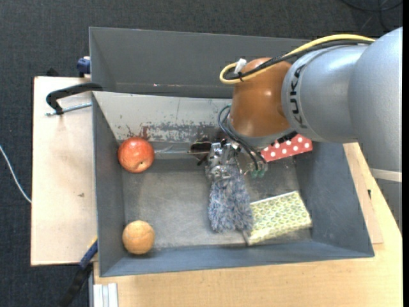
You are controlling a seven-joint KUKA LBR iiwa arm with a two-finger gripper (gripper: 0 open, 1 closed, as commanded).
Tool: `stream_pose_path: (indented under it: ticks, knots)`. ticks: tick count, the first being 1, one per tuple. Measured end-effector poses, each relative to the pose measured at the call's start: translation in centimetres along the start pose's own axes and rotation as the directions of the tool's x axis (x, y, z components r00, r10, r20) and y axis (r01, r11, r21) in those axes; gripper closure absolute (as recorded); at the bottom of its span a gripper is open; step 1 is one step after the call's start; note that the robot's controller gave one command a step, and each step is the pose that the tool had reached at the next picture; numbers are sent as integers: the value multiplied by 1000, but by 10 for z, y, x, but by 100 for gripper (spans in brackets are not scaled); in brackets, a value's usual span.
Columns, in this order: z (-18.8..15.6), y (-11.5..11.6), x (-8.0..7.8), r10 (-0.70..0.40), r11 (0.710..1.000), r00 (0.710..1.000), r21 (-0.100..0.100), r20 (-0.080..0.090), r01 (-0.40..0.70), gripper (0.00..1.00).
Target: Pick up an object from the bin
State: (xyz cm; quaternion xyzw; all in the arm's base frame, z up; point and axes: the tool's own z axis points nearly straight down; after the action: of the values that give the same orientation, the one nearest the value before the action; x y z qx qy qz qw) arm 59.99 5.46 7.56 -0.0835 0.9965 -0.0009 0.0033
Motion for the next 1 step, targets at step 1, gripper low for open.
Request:
stream_pose_path:
  ticks: [1]
  knots:
    - [-115,-7,24,-53,999,999,-3,-2,53,100]
